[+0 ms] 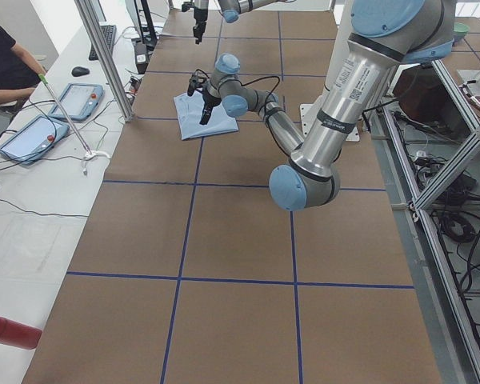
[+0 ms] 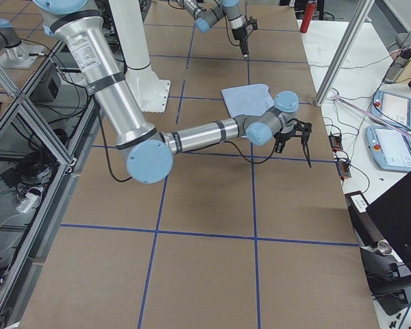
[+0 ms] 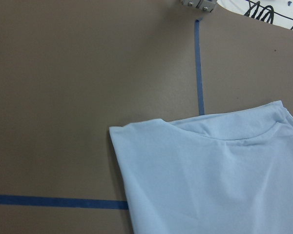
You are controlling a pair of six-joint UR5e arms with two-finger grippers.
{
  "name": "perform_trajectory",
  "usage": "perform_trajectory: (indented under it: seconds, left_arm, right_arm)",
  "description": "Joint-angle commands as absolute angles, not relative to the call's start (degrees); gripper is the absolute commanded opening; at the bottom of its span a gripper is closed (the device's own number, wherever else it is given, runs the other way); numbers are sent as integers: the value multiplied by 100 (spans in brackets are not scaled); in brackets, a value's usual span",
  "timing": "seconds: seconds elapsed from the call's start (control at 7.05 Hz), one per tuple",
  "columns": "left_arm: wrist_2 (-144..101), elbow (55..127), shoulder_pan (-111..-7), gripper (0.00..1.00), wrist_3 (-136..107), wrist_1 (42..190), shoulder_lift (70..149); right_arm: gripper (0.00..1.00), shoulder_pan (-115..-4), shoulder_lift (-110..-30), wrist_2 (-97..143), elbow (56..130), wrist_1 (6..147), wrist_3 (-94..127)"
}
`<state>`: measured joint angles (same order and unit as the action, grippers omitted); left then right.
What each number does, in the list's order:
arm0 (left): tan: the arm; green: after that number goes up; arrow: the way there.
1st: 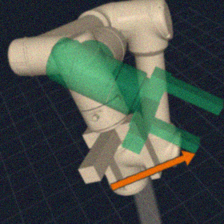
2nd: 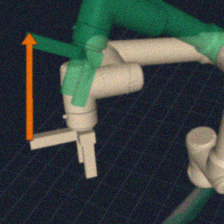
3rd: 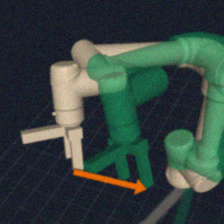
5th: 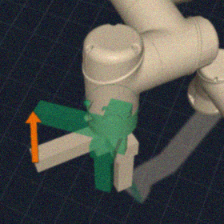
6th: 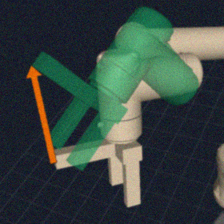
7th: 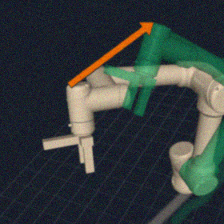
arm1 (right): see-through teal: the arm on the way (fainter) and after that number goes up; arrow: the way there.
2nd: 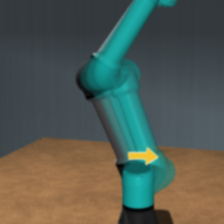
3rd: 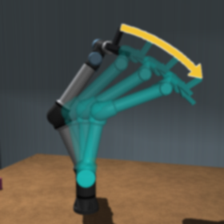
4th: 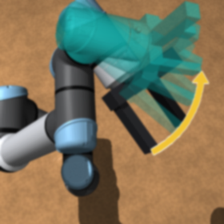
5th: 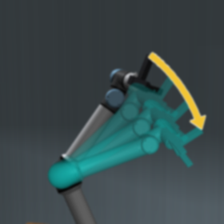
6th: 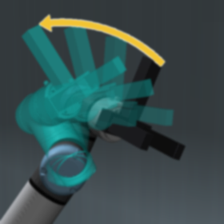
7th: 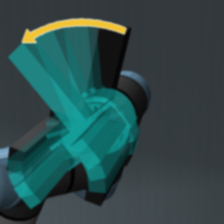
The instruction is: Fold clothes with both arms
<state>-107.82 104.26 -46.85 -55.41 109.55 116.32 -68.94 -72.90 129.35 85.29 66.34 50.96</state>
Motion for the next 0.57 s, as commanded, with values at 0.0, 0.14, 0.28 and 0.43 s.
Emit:
perform_trajectory:
  seconds: [0.0, 0.14, 0.28, 0.43]
  left_arm:
    - [-12053, 10775, -6206, 99, -3089, 10872, 10377]
    - [-12407, 10645, -6988, 99, -2006, 10855, 9936]
    - [-12941, 10296, -7710, 99, -1143, 10611, 9679]
    - [-13216, 10092, -8056, 99, -533, 10252, 9503]
  right_arm:
    - [100, -7555, -8740, 13181, 9324, 6812, 2903]
    - [100, -7793, -9023, 13427, 9273, 7055, 1935]
    - [100, -8135, -9122, 13456, 9299, 7762, 933]
    - [100, -8443, -9123, 13465, 9325, 8483, 149]
